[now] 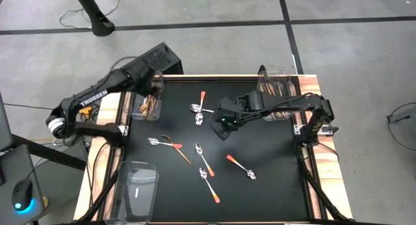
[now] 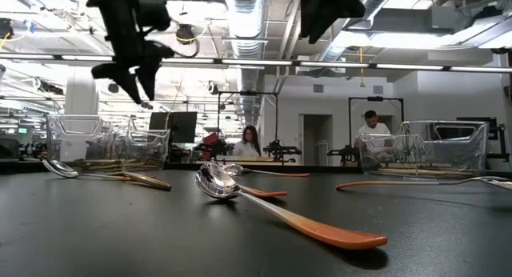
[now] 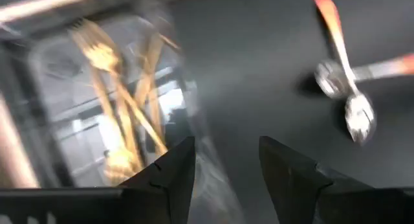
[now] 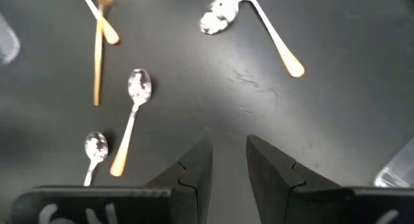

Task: Sort silverware by color (type)
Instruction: Put the gold fork into the top left transparent bin

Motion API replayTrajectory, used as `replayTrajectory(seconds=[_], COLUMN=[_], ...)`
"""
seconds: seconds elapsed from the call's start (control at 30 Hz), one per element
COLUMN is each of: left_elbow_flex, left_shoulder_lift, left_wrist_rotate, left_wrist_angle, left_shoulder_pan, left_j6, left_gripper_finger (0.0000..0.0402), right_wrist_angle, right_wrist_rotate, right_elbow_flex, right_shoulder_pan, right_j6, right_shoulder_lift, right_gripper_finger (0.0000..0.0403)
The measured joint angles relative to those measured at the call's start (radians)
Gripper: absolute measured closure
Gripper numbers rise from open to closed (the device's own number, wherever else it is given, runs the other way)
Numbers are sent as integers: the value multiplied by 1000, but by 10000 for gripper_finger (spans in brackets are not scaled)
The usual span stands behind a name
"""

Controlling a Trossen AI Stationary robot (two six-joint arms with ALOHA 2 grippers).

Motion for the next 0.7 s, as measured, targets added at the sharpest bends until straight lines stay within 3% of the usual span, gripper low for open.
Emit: replayTrajectory(seconds=[0.13, 0.33, 0.53, 0.7], left_elbow_flex=[0, 0, 0, 0], left_shoulder_lift=[5, 35, 99, 212], left_wrist_rotate=[-59, -63, -23, 70], left_wrist_angle=[-10, 1, -23, -36], left_shoulder_pan=[-242, -495, -538, -551], left_j6=[-10, 294, 326, 418], left_gripper_finger=[251, 275, 296, 306], right_wrist_angle=[-7, -16, -9, -1], right_wrist_rotate=[3, -35, -79, -80], right_elbow_flex=[0, 0, 0, 0], right_shoulder_pan=[-20, -50, -63, -58], right_j6=[-42, -164, -241, -266], right_shoulder_lift=[1, 0, 0, 0], right_gripper_finger=[285, 285, 285, 285])
